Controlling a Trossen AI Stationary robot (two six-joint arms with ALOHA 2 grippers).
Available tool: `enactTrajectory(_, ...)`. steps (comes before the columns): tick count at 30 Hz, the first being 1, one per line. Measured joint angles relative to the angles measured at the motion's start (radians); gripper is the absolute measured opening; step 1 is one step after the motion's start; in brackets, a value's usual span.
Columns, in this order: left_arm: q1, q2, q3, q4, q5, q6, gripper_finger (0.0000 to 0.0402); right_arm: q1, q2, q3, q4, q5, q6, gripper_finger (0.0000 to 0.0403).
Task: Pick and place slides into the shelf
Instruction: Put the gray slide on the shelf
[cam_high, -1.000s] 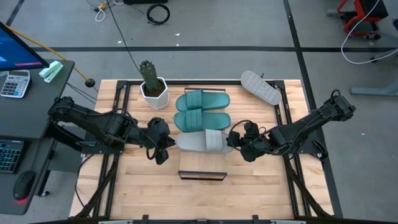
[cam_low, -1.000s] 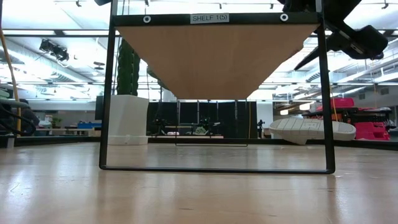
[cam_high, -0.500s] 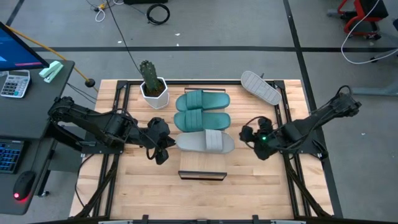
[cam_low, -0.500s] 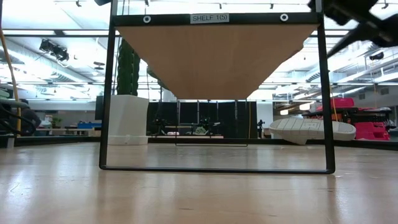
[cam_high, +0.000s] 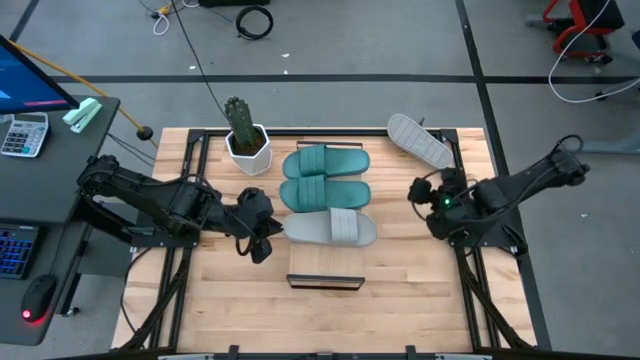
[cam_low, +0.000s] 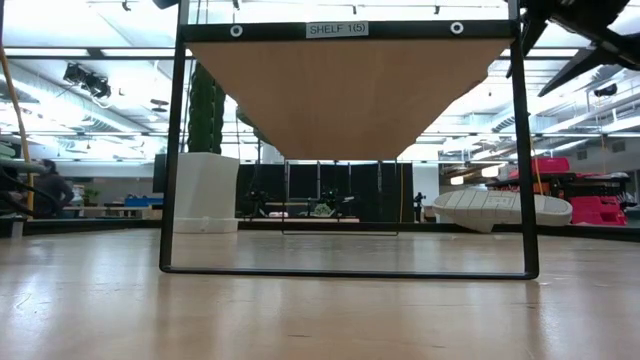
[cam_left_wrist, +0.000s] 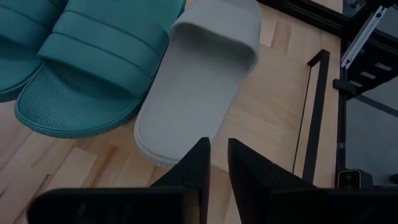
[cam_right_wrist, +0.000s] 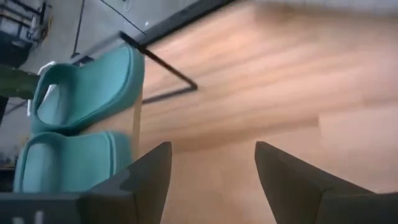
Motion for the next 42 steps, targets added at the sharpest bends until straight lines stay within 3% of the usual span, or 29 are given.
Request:
enactTrajectory(12,0.001,0.000,0.000,0.049,-0.007,0.005,0.0058,-0.252,-0.108,0.000,0.015,-0.055,-0.490,0.0238)
enactTrajectory(24,0.045,0.000,0.000,0.065,-0.007,-0.012,0.0064,-0.659,-0.094,0.000,0.269,-0.360,-1.123,0.0238)
enactTrajectory(32,0.046,0.000,0.000,0.069,-0.007,-0.034,0.0061,-0.949,0.026,0.000,0.480,-0.533,-1.462,0.0238)
enactTrajectory(38,0.044,0.000,0.000,0.069,-0.007,-0.083,0.0062,-1.065,0.195,0.000,0.500,-0.531,-1.576,0.0234)
enactTrajectory(42,0.042,0.000,0.000,0.069,-0.006,-0.110,0.0058,-1.127,0.267,0.000,0.547,-0.460,-1.612,0.0229)
